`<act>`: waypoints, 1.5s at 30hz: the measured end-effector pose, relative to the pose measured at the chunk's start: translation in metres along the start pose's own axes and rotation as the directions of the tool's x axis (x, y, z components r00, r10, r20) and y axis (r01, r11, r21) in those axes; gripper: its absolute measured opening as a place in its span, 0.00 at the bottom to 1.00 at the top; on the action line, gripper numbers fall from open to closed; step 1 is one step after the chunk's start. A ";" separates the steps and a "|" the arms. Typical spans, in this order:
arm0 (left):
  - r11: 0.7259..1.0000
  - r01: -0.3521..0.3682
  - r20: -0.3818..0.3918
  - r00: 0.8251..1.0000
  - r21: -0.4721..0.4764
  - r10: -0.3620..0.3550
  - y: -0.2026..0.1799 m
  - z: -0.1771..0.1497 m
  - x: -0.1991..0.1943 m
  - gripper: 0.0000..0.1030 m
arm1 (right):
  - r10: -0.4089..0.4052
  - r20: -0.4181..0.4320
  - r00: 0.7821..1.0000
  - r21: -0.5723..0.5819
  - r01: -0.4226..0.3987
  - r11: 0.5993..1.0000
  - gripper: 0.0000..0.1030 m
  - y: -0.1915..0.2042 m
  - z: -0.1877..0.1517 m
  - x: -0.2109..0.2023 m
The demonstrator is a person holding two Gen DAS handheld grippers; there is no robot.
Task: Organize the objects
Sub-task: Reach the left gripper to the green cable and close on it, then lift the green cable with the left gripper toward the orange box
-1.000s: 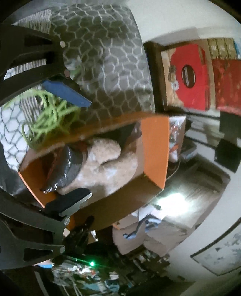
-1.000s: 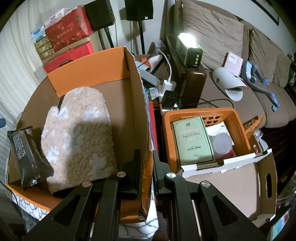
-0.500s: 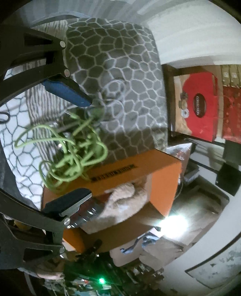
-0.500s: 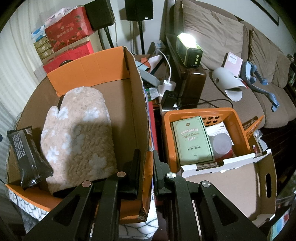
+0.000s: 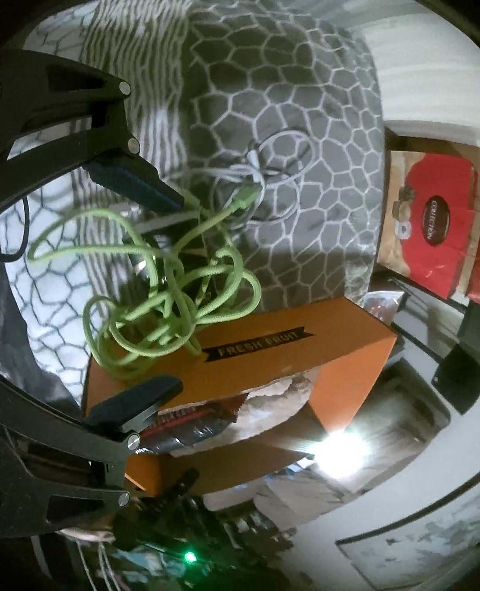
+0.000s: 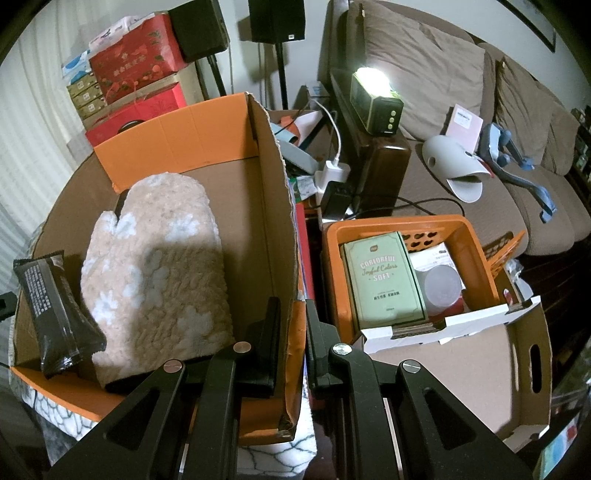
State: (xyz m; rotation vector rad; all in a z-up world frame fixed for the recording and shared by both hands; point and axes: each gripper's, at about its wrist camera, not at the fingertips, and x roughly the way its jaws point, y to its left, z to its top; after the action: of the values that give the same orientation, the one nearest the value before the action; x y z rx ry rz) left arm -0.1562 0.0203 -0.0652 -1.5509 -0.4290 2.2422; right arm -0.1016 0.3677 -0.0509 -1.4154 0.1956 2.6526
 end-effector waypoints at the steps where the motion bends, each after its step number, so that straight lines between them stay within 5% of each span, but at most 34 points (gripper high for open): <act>1: 1.000 0.006 -0.003 1.000 -0.013 -0.006 0.000 0.000 0.003 0.85 | 0.000 0.000 1.000 0.000 0.000 1.000 0.11 0.000 0.000 0.000; 6: 1.000 -0.010 -0.003 1.000 -0.017 0.010 -0.001 -0.003 0.010 0.77 | 0.000 0.000 1.000 0.001 0.000 1.000 0.11 0.000 0.000 0.000; 17: 0.983 -0.162 0.042 0.986 0.084 0.159 -0.021 -0.009 0.022 0.71 | -0.001 0.000 1.000 0.000 0.001 1.000 0.11 0.000 0.000 0.000; 23: 0.973 -0.207 0.077 0.977 0.097 0.201 -0.020 -0.008 0.021 0.40 | -0.001 0.000 1.000 0.000 0.001 1.000 0.12 0.000 0.000 0.000; 31: 0.996 -0.078 0.071 0.995 0.038 0.075 -0.013 -0.006 0.005 0.17 | 0.000 0.000 1.000 0.001 0.000 1.000 0.12 0.000 0.000 0.000; 45: 0.994 0.110 0.199 0.974 0.006 -0.109 -0.018 0.013 -0.073 0.16 | -0.001 0.000 1.000 0.000 0.001 1.000 0.12 0.001 0.000 -0.001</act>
State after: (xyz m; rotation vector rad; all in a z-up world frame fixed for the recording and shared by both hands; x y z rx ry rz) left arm -0.1428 0.0014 0.0079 -1.2761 -0.5630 2.3195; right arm -0.1013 0.3663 -0.0504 -1.4151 0.1953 2.6514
